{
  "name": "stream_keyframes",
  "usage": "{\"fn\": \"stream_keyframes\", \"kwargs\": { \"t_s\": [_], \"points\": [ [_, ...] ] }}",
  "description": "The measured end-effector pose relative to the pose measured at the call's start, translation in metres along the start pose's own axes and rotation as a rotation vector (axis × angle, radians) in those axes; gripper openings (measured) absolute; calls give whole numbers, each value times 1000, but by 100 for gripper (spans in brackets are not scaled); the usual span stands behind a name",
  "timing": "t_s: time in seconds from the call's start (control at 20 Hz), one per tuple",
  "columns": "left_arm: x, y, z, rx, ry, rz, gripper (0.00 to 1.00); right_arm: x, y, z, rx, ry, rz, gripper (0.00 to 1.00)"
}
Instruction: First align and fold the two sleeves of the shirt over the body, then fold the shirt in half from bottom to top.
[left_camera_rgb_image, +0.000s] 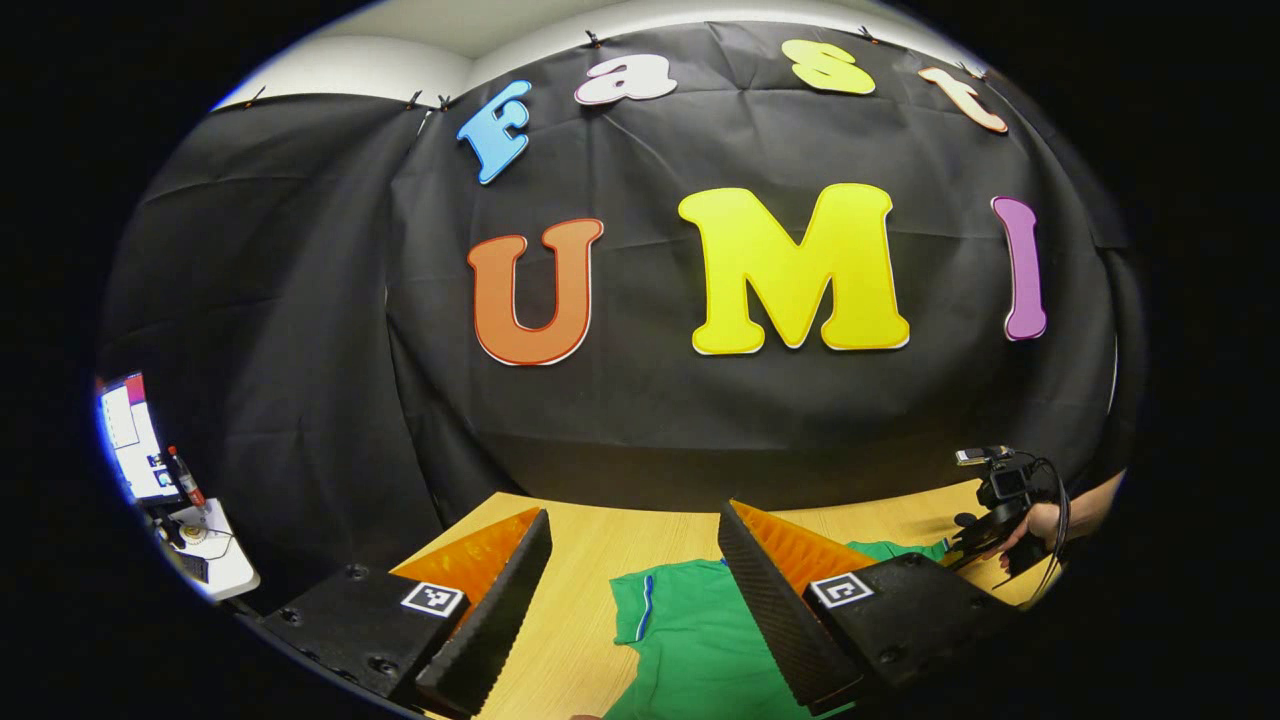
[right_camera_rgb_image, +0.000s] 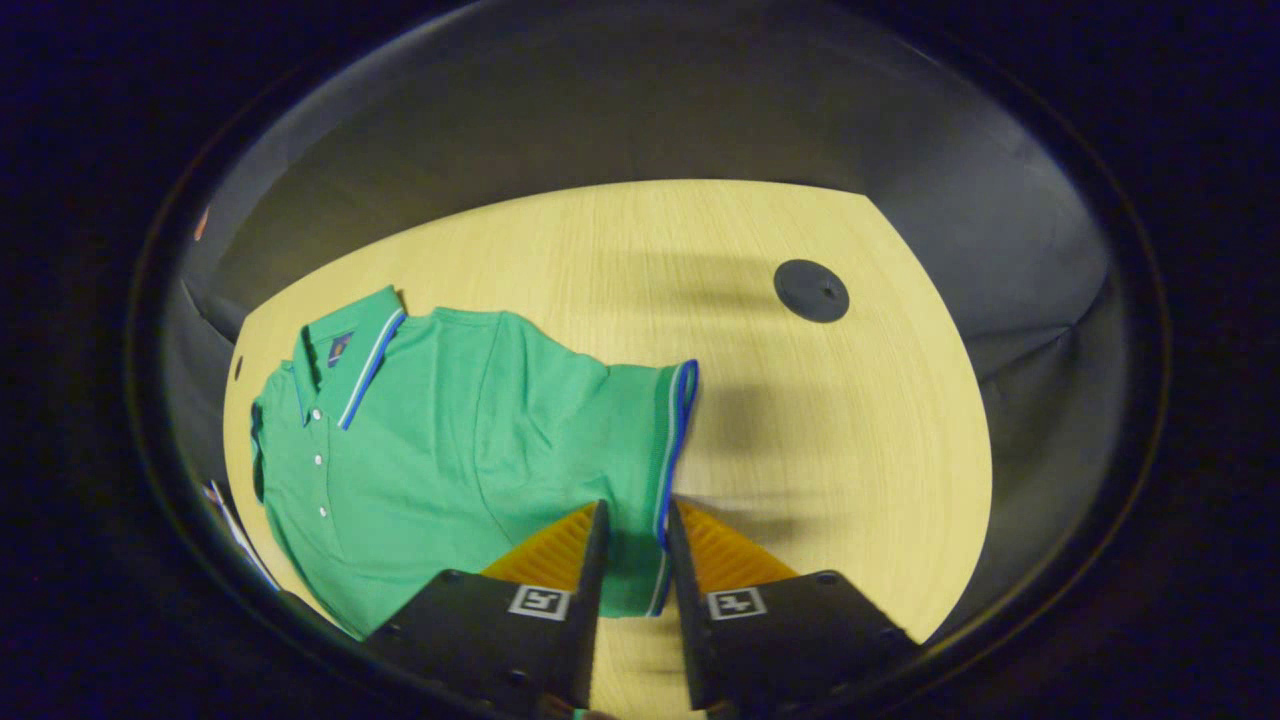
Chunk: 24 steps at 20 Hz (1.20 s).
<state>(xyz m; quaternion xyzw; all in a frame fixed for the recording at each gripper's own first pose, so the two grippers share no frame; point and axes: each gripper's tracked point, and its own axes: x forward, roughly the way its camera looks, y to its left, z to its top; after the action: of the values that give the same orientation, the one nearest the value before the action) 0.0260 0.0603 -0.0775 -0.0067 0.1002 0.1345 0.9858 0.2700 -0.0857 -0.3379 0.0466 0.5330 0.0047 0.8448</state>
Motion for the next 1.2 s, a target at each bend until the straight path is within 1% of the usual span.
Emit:
{"fn": "stream_keyframes", "kwargs": {
  "t_s": [0.05, 0.1, 0.2, 0.4, 0.6, 0.75, 0.8, 0.9, 0.95, 1.0, 1.05, 1.1, 1.2],
  "points": [
    [0, 0, 1, -5, -2, 2, 100, 0, 1, -1, 20, 27, 20, 20],
    [1, 0, 1, -8, -5, 3, 100, -1, 1, 1, 35, 39, 37, 9],
    [0, 0, 1, -10, -6, 1, 100, -2, 1, 3, 68, 67, 50, 0],
    [1, 6, -2, -8, 1, 10, 100, -12, 7, 2, 19, 85, 50, 0],
    [1, 16, -1, -3, -8, 23, 100, -32, 33, 6, 30, 70, 114, 0],
    [0, 23, -2, -9, -13, 31, 100, -42, 53, 9, 7, 58, 139, 0],
    [0, 25, -3, -11, -12, 33, 100, -40, 52, 12, -8, 48, 114, 0],
    [-2, 30, -2, -10, -13, 35, 100, -35, 24, 23, -5, 15, -32, 0],
    [-4, 32, -1, -6, -15, 34, 100, -34, 16, 25, 3, 13, -62, 21],
    [-5, 35, -1, -4, -20, 37, 100, -34, 8, 22, -3, 35, -78, 42],
    [-5, 39, 0, -4, -22, 39, 100, -31, 6, 16, -5, 69, -76, 63],
    [-5, 41, -3, -7, -17, 42, 100, -29, 4, 12, 6, 109, -74, 66],
    [-3, 44, -8, -14, -4, 51, 100, -21, -1, 12, 50, 156, -68, 80]
  ]
}}
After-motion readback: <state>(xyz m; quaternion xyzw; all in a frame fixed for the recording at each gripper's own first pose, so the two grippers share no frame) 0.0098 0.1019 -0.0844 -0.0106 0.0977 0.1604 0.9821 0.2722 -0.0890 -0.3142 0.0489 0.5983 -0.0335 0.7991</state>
